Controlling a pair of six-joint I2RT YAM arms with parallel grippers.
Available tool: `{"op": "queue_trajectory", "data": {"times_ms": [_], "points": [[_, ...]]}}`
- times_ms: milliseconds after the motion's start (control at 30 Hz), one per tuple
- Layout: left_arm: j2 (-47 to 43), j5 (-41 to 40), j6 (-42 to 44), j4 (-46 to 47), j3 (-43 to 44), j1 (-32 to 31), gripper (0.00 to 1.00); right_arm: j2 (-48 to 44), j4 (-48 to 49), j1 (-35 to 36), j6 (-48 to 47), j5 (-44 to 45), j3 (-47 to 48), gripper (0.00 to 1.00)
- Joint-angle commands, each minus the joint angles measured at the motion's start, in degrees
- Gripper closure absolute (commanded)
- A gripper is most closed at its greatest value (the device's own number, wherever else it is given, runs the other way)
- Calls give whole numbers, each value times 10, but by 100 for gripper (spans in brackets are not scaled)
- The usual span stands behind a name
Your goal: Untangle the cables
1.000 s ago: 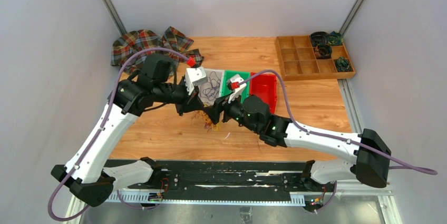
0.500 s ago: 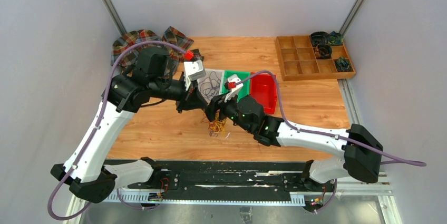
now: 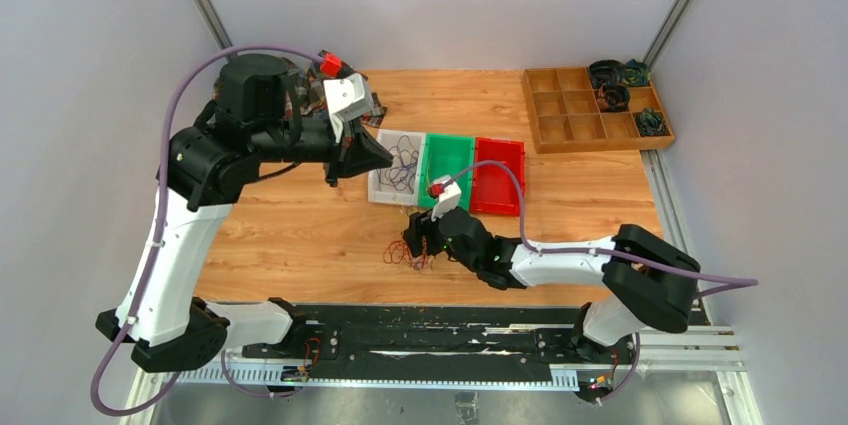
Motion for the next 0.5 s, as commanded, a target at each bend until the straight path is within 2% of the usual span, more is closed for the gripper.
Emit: {"op": "queue_trajectory", "data": {"times_ms": [0, 333, 467], "points": [[13, -45, 16, 9, 63, -4, 99, 28, 18, -15, 33, 17, -17, 35], [60, -203, 88, 10, 236, -4, 100, 59, 16, -17, 42, 3, -11, 35], [79, -238, 117, 19, 299, -4, 100, 60, 15, -17, 42, 5, -12, 35]]}}
